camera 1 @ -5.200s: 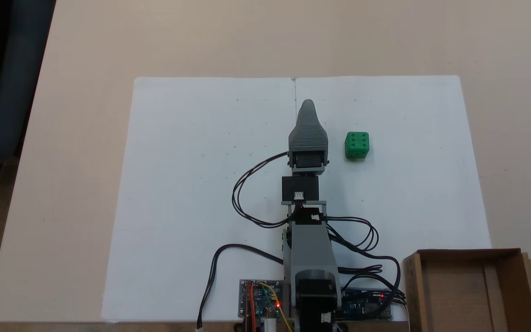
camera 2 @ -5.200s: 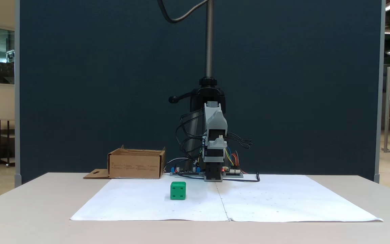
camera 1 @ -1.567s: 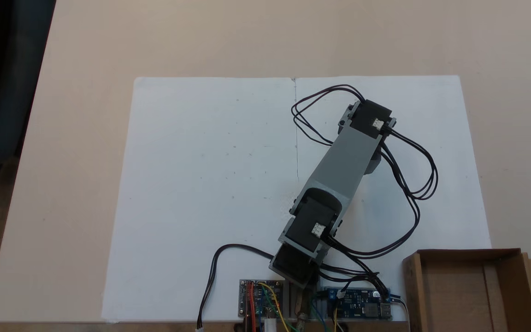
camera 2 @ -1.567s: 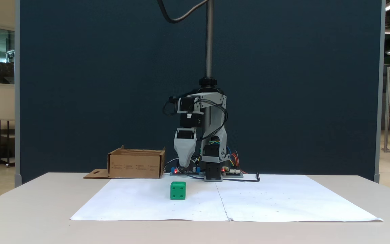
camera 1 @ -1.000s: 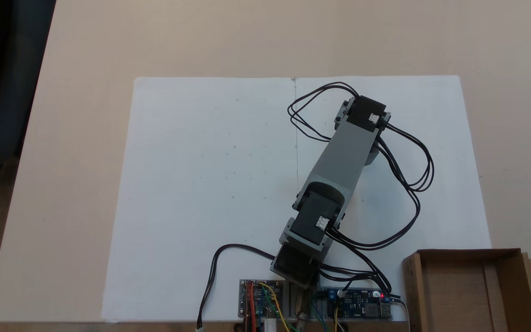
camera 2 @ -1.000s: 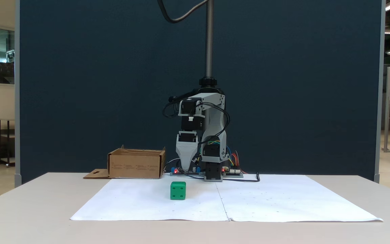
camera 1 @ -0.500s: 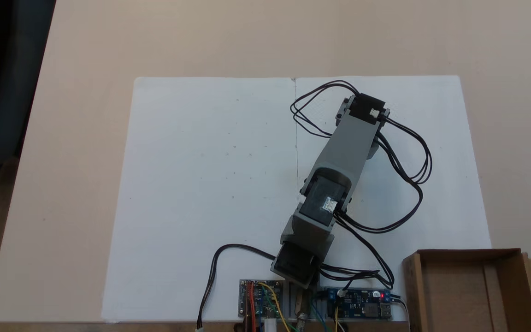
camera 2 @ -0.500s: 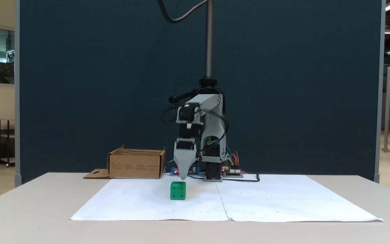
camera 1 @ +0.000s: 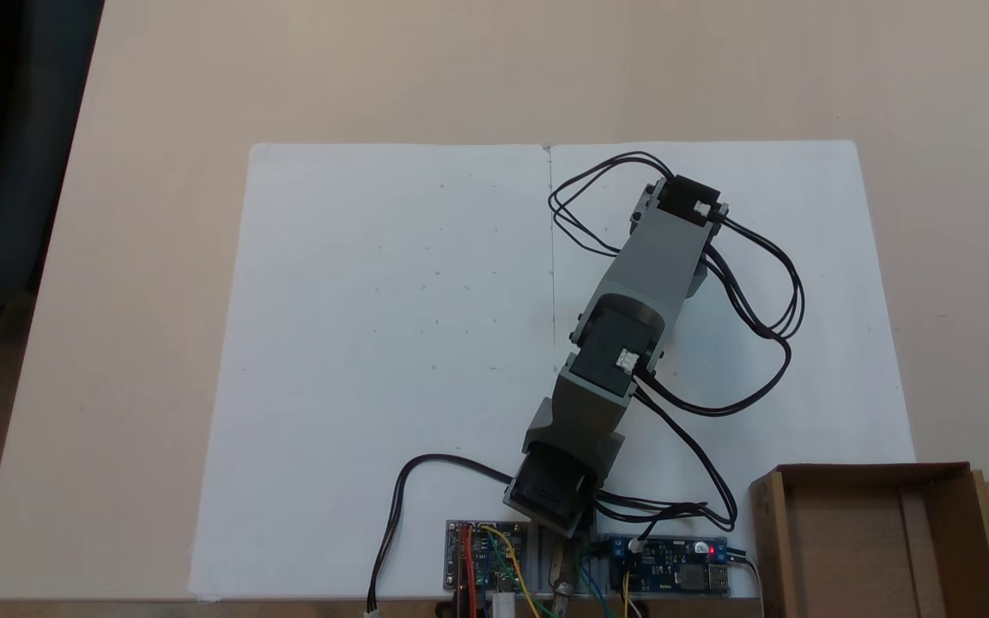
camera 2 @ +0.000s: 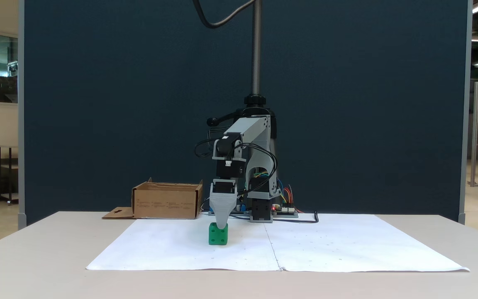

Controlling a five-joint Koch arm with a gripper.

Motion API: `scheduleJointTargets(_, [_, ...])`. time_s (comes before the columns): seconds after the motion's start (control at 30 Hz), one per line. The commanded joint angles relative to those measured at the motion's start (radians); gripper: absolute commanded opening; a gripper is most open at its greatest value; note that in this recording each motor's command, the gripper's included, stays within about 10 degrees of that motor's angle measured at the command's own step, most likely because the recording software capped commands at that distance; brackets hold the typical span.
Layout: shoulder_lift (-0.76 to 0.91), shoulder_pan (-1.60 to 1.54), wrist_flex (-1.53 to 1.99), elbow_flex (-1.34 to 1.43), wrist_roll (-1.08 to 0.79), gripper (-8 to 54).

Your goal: Grasp a green dice and put it in the bin.

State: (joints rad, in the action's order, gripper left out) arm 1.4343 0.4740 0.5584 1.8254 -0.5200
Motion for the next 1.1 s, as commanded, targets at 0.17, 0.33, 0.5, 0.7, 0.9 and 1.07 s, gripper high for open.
scheduleJointTargets(0.17, [-0.011, 0.028, -0.048, -0.051, -0.097, 42.2])
scheduleJointTargets(0.33, [-0.015, 0.029, -0.014, -0.049, -0.078, 42.2])
scheduleJointTargets(0.5, [-0.018, 0.029, 0.037, -0.049, 0.0, 42.2])
scheduleJointTargets(0.7, [-0.026, 0.029, 0.075, -0.048, 0.054, 42.2])
scheduleJointTargets(0.9, [-0.043, 0.029, 0.06, -0.046, 0.06, 42.2])
scheduleJointTargets(1.07, [-0.064, 0.029, 0.026, -0.049, 0.058, 42.1])
